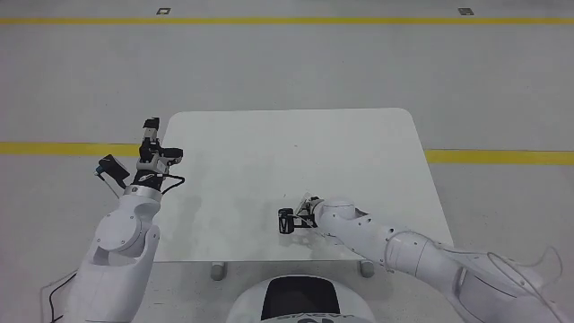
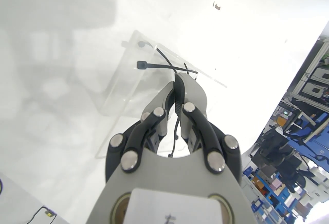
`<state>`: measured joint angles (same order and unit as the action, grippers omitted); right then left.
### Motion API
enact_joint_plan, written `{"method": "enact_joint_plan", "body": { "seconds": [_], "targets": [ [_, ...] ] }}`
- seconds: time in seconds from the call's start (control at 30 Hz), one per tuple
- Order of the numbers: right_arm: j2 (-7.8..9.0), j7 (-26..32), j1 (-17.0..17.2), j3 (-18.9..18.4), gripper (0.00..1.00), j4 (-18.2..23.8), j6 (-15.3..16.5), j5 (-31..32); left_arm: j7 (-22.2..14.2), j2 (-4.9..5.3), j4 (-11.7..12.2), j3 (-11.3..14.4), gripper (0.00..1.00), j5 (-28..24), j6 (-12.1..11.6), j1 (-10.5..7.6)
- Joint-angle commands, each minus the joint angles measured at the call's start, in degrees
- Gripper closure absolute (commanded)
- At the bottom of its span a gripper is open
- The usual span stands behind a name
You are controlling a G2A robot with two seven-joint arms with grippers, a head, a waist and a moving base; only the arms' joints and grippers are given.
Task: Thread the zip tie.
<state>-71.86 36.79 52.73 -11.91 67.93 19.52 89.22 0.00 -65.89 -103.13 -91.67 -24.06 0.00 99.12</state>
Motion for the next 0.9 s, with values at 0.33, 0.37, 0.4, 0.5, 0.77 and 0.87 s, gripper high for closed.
{"method": "enact_joint_plan", "body": {
  "seconds": [0.33,0.37,0.4,0.5,0.77,0.87],
  "targets": [
    [2.43,0.8,1.7,-1.9,1.00,6.1,-0.1,0.7,0.0,0.00,0.0,0.0,0.00,0.0,0.0,0.00],
    [2.73,1.2,1.9,-2.2,1.00,6.8,-0.1,0.7,0.0,0.00,0.0,0.0,0.00,0.0,0.0,0.00],
    [3.17,1.7,2.2,-2.5,1.00,7.9,-0.3,0.7,0.0,0.00,0.0,0.0,0.00,0.0,0.0,0.00],
    [4.17,2.5,2.8,-3.0,1.00,9.9,-0.6,0.7,0.0,0.00,0.0,0.0,0.00,0.0,0.0,0.00],
    [6.42,3.4,3.9,-4.4,1.00,13.4,-1.5,0.7,0.0,0.00,0.0,0.0,0.00,0.0,0.0,0.00],
    [7.17,4.5,4.4,-4.8,0.83,14.9,-3.1,0.7,0.0,0.00,0.0,0.0,0.00,0.0,0.0,0.00]
  ]
}}
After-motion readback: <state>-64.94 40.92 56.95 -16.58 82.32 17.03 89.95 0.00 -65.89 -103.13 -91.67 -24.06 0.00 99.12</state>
